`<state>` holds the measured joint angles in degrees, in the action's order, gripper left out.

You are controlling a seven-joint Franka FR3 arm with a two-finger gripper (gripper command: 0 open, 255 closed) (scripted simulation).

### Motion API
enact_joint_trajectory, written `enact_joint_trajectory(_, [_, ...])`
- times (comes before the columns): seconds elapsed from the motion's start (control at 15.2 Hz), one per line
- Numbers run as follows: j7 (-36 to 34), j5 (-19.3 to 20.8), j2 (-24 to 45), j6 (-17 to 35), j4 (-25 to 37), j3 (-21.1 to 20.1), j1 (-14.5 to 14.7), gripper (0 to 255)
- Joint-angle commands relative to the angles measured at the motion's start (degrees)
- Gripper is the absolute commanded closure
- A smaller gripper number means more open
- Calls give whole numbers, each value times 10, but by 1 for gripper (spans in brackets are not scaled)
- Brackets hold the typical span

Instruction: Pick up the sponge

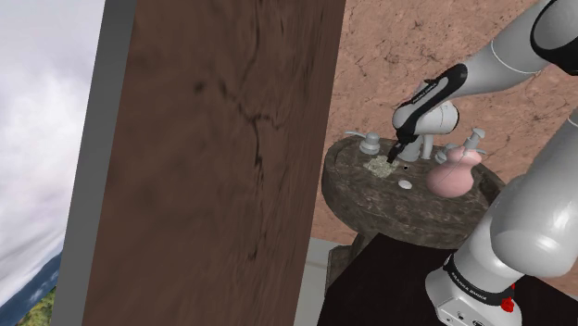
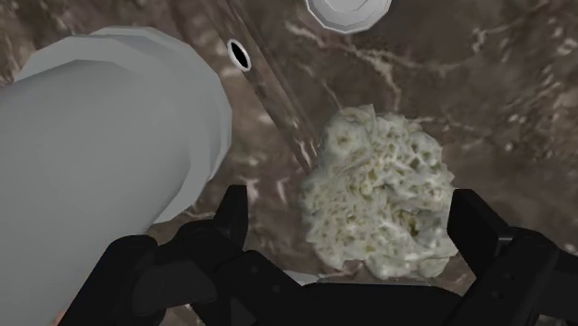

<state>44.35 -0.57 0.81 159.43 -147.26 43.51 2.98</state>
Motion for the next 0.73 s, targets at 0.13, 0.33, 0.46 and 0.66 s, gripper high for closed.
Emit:
enact_joint_trajectory(0.13, [69, -92, 48, 33, 2, -15, -9, 0])
enact_joint_trajectory(0.33, [112, -149, 75, 51, 4, -43, -27, 0])
enact_joint_trajectory(0.46, [107, -147, 75, 50, 5, -43, -26, 255])
enact_joint_trajectory(0.66, [103, -141, 72, 49, 3, -40, -24, 255])
